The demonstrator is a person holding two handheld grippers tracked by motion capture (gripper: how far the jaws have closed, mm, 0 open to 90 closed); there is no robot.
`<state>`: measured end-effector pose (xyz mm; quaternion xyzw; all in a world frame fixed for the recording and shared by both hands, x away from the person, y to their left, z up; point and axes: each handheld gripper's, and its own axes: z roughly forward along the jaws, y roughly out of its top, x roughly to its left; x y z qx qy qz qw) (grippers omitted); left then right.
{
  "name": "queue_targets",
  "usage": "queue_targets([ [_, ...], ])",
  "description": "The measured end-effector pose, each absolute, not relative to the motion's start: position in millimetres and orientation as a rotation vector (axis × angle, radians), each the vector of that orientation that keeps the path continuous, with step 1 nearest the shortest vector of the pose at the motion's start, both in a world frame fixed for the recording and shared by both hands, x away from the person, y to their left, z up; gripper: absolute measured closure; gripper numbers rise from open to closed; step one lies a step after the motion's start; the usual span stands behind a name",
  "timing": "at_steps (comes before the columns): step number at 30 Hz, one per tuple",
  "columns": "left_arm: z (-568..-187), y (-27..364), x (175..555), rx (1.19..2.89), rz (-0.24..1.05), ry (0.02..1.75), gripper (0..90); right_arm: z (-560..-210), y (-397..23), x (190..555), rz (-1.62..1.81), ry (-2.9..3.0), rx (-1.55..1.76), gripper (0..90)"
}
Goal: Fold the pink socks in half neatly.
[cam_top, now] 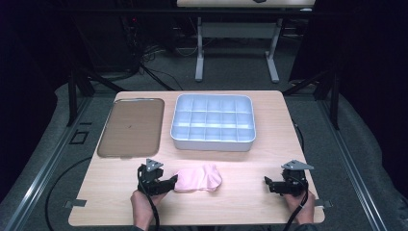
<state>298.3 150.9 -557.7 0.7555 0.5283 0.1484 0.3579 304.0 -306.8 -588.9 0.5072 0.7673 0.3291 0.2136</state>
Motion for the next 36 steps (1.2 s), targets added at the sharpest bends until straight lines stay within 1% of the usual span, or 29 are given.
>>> queue_targets([
  [3, -560, 151, 301, 1.976, 0.365, 1.353, 42.3, -589, -307, 303, 0.92, 2.109, 1.417, 10.3],
  [6, -561, 147, 302, 1.997, 0.36, 1.334, 45.3, -588, -308, 303, 0.917, 2.096, 1.428, 15.9],
  [8, -561, 145, 303, 2.006, 0.363, 1.322, 46.6, -587, -306, 301, 0.925, 2.089, 1.43, 22.0],
  [9, -562, 145, 304, 2.016, 0.362, 1.318, 47.5, -587, -304, 300, 0.934, 2.091, 1.419, 27.1],
  [11, -563, 145, 305, 2.025, 0.361, 1.32, 49.6, -585, -300, 297, 0.938, 2.103, 1.416, 31.0],
  [12, -564, 145, 306, 2.025, 0.359, 1.326, 50.9, -584, -297, 296, 0.946, 2.125, 1.408, 35.2],
  [16, -568, 148, 307, 2.042, 0.358, 1.325, 54.5, -572, -282, 297, 1.025, 2.205, 1.424, 38.0],
  [19, -571, 148, 307, 2.064, 0.346, 1.317, 55.2, -563, -266, 304, 1.142, 2.256, 1.464, 44.2],
  [23, -572, 146, 307, 2.086, 0.351, 1.296, 57.0, -556, -237, 317, 1.228, 2.339, 1.467, 46.1],
  [30, -572, 145, 306, 2.111, 0.359, 1.276, 60.4, -554, -183, 340, 1.201, 2.456, 1.413, 47.2],
  [36, -572, 142, 303, 2.126, 0.382, 1.252, 65.6, -562, -152, 343, 1.116, 2.543, 1.368, 47.3],
])
